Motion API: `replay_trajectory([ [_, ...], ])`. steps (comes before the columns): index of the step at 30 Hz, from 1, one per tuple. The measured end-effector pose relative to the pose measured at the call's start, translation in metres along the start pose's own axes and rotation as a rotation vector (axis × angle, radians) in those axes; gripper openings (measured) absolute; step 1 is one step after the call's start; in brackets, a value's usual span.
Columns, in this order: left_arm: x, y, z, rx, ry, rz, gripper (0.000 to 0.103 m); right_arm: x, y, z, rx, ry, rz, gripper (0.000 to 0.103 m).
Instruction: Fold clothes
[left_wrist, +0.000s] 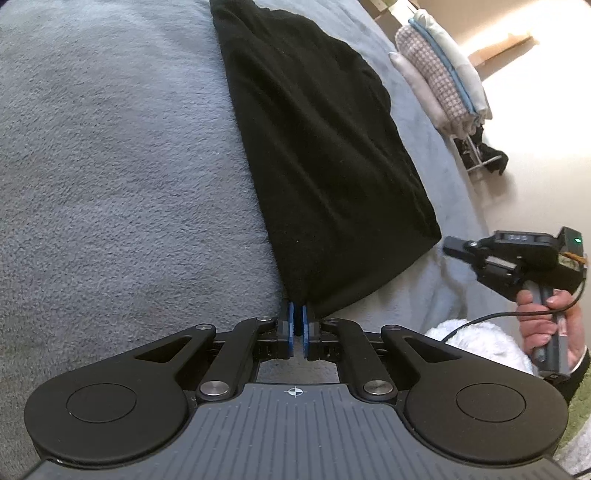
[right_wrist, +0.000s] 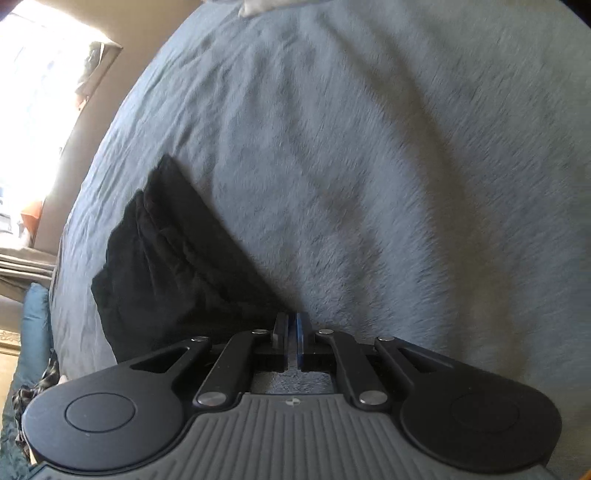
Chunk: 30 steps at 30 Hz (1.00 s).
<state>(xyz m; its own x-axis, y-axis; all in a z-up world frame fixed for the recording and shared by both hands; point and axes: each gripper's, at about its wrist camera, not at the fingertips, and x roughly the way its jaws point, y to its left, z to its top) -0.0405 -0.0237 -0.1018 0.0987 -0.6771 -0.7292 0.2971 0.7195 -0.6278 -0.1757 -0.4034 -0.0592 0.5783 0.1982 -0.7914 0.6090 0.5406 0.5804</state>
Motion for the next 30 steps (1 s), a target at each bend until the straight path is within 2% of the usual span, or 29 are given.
replay_trajectory([
  [3,0.002,0.001,0.001,-0.010,0.003,-0.005,0.005,-0.013,0.008,0.010,0.004,-0.036,0.094,0.004],
  [5,0.003,0.002,0.001,-0.025,0.007,-0.010,0.005,-0.012,0.028,0.016,-0.072,-0.059,0.095,0.005],
  [8,0.006,0.000,0.001,-0.046,0.005,-0.017,0.006,0.005,0.059,0.026,-0.150,-0.047,0.117,0.005],
  [15,0.011,-0.004,-0.003,-0.052,-0.002,-0.025,0.006,0.059,0.121,0.057,-0.264,-0.019,0.130,0.014],
  [23,0.011,0.001,-0.009,-0.044,-0.004,-0.050,0.006,0.118,0.156,0.102,-0.207,0.021,0.109,0.018],
  [30,0.007,0.009,-0.012,-0.049,-0.001,-0.080,0.006,0.152,0.164,0.120,-0.174,0.059,0.088,0.018],
])
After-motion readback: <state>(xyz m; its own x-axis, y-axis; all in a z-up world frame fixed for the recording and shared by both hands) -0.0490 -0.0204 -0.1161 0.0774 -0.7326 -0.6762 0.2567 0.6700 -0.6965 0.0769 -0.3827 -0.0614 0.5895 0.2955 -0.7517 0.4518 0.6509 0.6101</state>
